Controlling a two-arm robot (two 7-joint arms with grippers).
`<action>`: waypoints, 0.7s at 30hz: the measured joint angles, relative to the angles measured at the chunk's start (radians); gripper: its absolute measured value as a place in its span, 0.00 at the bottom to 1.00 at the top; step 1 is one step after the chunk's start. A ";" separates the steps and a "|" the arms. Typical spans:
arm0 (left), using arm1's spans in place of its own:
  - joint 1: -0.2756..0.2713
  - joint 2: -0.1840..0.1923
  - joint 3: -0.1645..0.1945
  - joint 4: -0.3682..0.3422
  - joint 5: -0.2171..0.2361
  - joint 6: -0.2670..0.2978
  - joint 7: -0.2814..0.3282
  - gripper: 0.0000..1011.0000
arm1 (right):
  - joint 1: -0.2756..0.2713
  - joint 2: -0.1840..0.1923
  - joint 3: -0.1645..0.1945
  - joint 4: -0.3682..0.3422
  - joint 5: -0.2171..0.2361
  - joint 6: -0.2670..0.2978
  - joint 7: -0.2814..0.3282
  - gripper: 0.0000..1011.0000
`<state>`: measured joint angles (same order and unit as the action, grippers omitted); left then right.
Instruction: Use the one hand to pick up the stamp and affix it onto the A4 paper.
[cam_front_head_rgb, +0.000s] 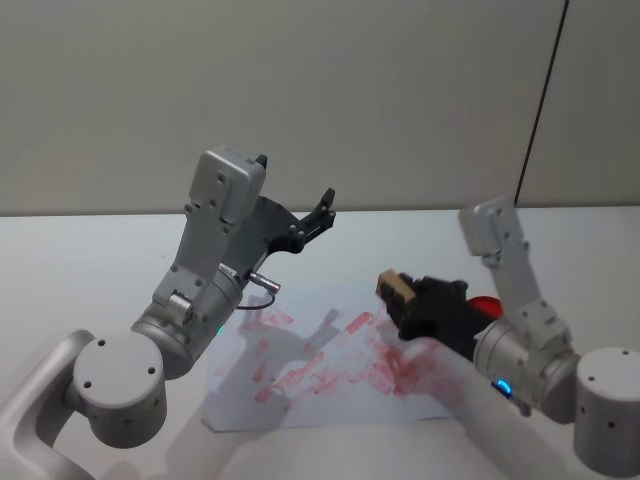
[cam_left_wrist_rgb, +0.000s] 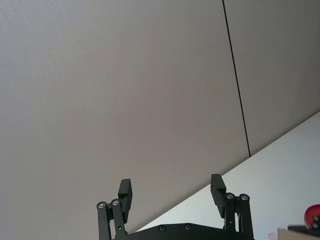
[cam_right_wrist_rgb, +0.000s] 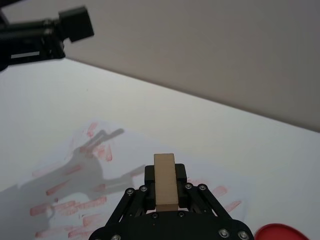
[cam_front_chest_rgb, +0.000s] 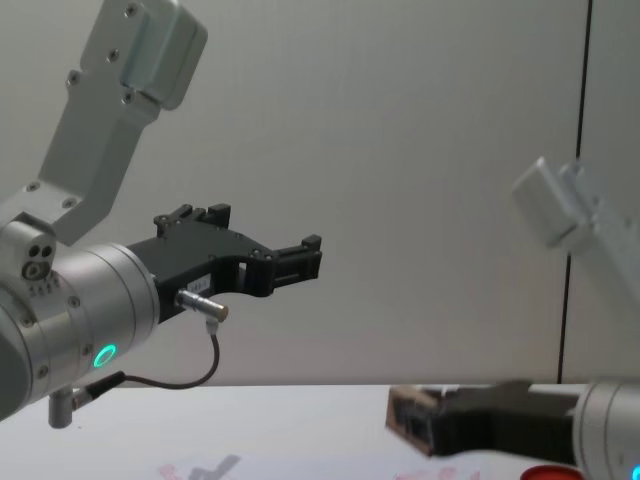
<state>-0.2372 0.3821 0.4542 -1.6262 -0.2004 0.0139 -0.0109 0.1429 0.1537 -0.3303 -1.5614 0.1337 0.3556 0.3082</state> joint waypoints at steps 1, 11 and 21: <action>0.000 0.000 0.000 0.000 0.000 0.000 0.000 0.99 | 0.000 -0.001 -0.002 0.004 -0.003 0.004 0.004 0.21; 0.000 0.000 0.000 0.000 0.000 0.000 0.000 0.99 | -0.008 -0.002 -0.025 0.048 -0.039 0.046 0.036 0.22; 0.000 0.000 0.000 0.000 0.000 0.000 0.000 0.99 | -0.012 -0.001 -0.031 0.078 -0.053 0.057 0.032 0.21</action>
<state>-0.2372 0.3821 0.4542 -1.6262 -0.2004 0.0139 -0.0109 0.1313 0.1529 -0.3612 -1.4829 0.0803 0.4123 0.3404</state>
